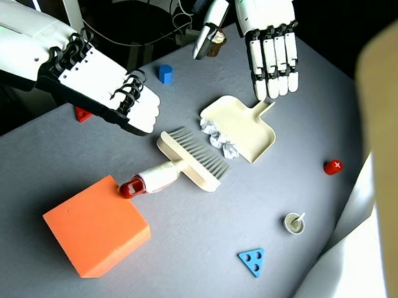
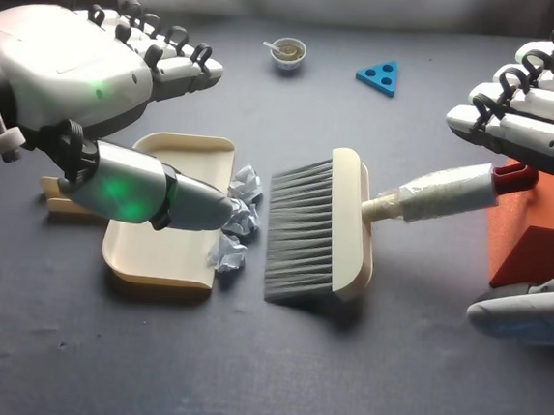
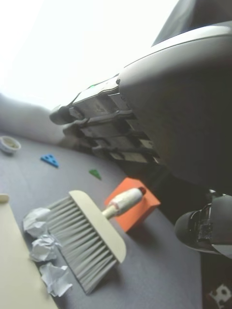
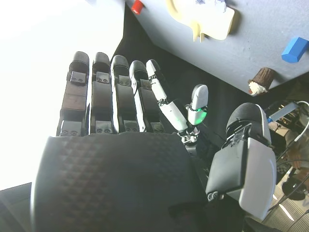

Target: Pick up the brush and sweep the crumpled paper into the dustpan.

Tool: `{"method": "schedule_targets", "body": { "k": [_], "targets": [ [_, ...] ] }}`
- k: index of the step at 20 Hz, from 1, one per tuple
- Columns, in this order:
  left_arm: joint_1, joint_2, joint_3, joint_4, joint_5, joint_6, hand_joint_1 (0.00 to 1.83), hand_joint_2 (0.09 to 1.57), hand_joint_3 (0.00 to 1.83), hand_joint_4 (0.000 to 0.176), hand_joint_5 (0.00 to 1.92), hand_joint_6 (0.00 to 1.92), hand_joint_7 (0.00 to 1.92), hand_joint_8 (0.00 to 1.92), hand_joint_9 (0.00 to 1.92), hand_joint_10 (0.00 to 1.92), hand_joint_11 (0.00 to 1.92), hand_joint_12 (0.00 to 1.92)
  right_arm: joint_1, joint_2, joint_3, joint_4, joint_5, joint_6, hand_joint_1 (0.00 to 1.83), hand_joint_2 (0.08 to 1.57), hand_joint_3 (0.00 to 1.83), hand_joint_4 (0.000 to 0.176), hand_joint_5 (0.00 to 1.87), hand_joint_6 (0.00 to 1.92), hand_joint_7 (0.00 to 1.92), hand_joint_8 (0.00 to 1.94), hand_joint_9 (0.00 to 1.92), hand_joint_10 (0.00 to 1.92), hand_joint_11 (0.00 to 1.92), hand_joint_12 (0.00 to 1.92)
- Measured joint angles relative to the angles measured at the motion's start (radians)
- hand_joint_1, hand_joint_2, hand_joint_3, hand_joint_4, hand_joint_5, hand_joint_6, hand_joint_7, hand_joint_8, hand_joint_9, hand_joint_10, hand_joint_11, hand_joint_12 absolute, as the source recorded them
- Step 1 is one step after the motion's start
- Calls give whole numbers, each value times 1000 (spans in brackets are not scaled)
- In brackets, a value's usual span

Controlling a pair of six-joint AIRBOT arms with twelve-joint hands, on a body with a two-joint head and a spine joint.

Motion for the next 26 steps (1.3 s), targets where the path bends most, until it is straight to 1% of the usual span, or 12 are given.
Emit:
{"method": "schedule_targets", "body": {
  "k": [2,5,7,9,10,13,18,19,21,22,23,26],
  "targets": [
    [0,0,-2,-28,0,27,48,1000,12,0,75,0,118,0,129,0,113,63,0,0,0,0,0,0,0,935,11,0,184,1,209,2,210,3,188,30],
    [2,-31,18,-11,0,32,245,1014,7,0,62,2,109,2,136,5,142,68,0,0,0,3,0,0,0,934,6,0,159,0,175,0,177,1,165,16],
    [35,-52,41,142,-2,-116,412,1015,2,0,82,8,138,10,170,15,187,81,0,0,-1,5,0,0,0,931,3,0,165,3,184,4,184,4,182,22],
    [105,-61,43,225,-68,-253,531,1008,0,0,71,1,142,7,174,10,205,81,0,0,-2,5,0,0,0,939,6,0,162,2,182,2,182,3,165,14],
    [147,-61,42,238,-111,-300,535,1006,0,0,67,0,132,2,171,7,206,79,0,0,-2,6,0,0,0,938,5,0,169,5,192,6,194,7,174,17],
    [249,-61,42,224,-233,-372,745,987,0,0,67,1,106,0,146,1,192,63,0,0,-4,8,0,0,0,939,3,0,149,1,176,1,183,2,167,11],
    [327,-64,78,213,-302,-423,798,996,0,0,49,2,115,3,164,5,221,64,0,-1,-4,13,-2,0,0,949,4,0,154,0,178,0,185,0,170,8],
    [334,-70,85,209,-310,-429,755,1009,5,0,43,0,116,2,169,5,222,62,0,-1,-4,13,-3,0,0,951,4,0,156,2,178,1,182,0,170,8],
    [368,-80,96,194,-328,-446,755,1011,1,0,104,6,156,5,197,5,227,53,0,-3,-4,20,-10,0,0,960,8,0,158,3,185,4,186,2,181,12],
    [377,-90,106,193,-332,-447,757,1009,0,3,136,13,180,10,213,9,235,53,0,-3,-4,25,-12,0,0,963,8,0,164,5,191,6,189,3,181,12],
    [386,-98,114,190,-333,-449,714,1031,8,15,147,13,165,2,190,2,211,41,0,-6,-5,29,-17,0,0,971,11,0,176,10,199,8,195,5,186,13],
    [399,-121,141,187,-338,-450,717,1046,5,35,201,4,184,0,199,0,220,34,0,-7,-5,41,-19,0,0,972,7,0,177,6,200,5,195,3,182,10]
  ]
}}
